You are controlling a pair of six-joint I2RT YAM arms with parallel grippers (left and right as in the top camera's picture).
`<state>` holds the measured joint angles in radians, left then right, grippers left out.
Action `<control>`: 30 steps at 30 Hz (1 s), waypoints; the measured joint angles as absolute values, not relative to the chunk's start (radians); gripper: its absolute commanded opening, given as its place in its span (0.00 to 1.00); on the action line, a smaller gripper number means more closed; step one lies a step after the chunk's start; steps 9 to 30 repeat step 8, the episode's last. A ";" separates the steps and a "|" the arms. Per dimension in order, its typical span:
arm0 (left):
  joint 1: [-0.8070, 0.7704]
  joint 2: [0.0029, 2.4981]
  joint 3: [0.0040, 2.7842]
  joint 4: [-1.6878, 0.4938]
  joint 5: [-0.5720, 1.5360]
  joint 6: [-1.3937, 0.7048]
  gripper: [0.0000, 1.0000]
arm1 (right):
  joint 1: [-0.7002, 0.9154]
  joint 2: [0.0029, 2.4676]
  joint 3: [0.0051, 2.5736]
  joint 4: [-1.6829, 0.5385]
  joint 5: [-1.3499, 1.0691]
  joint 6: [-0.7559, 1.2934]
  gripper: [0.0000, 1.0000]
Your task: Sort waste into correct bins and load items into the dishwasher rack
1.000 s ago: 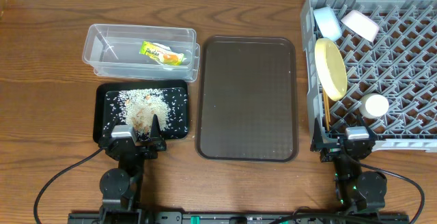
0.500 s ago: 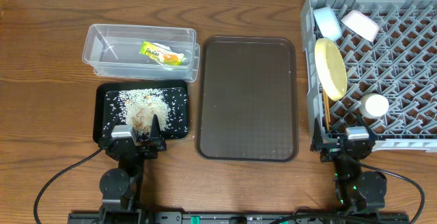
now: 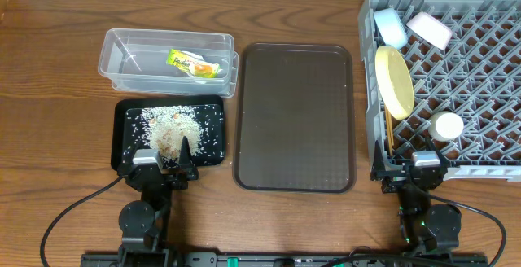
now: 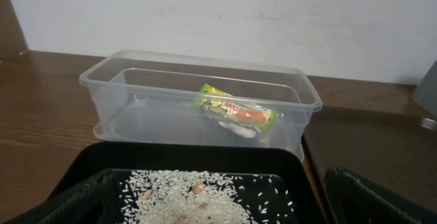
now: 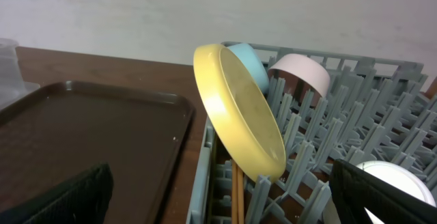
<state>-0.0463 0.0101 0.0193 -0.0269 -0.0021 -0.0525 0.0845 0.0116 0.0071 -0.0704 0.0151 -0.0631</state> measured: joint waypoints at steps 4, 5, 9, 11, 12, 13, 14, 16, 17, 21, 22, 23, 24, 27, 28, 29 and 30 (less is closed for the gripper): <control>-0.046 0.010 0.019 -0.027 -0.002 -0.052 0.98 | 0.084 0.012 0.007 -0.070 0.015 -0.063 0.99; -0.046 0.010 0.019 -0.027 -0.002 -0.052 0.98 | 0.084 0.012 0.007 -0.070 0.015 -0.064 0.99; -0.046 0.010 0.019 -0.027 -0.002 -0.052 0.98 | 0.084 0.012 0.007 -0.070 0.015 -0.063 0.99; -0.046 0.010 0.019 -0.027 -0.002 -0.052 0.98 | 0.084 0.012 0.007 -0.070 0.015 -0.063 0.99; -0.046 0.010 0.019 -0.027 -0.002 -0.052 0.98 | 0.084 0.012 0.007 -0.070 0.015 -0.063 0.99; -0.046 0.010 0.019 -0.027 -0.002 -0.052 0.98 | 0.084 0.012 0.007 -0.070 0.015 -0.063 0.99; -0.046 0.010 0.019 -0.027 -0.002 -0.052 0.98 | 0.084 0.012 0.007 -0.070 0.015 -0.063 0.99; -0.046 0.010 0.019 -0.027 -0.002 -0.052 0.98 | 0.084 0.012 0.007 -0.070 0.015 -0.063 0.99; -0.046 0.010 0.019 -0.027 -0.002 -0.052 0.98 | 0.084 0.012 0.007 -0.070 0.015 -0.063 0.99; -0.046 0.010 0.019 -0.027 -0.002 -0.052 0.98 | 0.084 0.012 0.007 -0.070 0.015 -0.063 0.99; -0.046 0.010 0.019 -0.027 -0.002 -0.052 0.98 | 0.084 0.012 0.007 -0.070 0.015 -0.063 0.99; -0.046 0.010 0.019 -0.027 -0.002 -0.052 0.98 | 0.084 0.012 0.007 -0.070 0.015 -0.063 0.99; -0.046 0.010 0.019 -0.027 -0.002 -0.052 0.98 | 0.084 0.012 0.007 -0.070 0.015 -0.063 0.99; -0.046 0.010 0.019 -0.027 -0.002 -0.052 0.98 | 0.084 0.012 0.007 -0.070 0.015 -0.063 0.99; -0.046 0.010 0.019 -0.027 -0.002 -0.052 0.98 | 0.084 0.012 0.007 -0.070 0.015 -0.063 0.99; -0.046 0.010 0.019 -0.027 -0.002 -0.052 0.98 | 0.084 0.012 0.007 -0.070 0.015 -0.063 0.99; -0.046 0.010 0.019 -0.027 -0.002 -0.052 0.98 | 0.084 0.012 0.007 -0.070 0.015 -0.063 0.99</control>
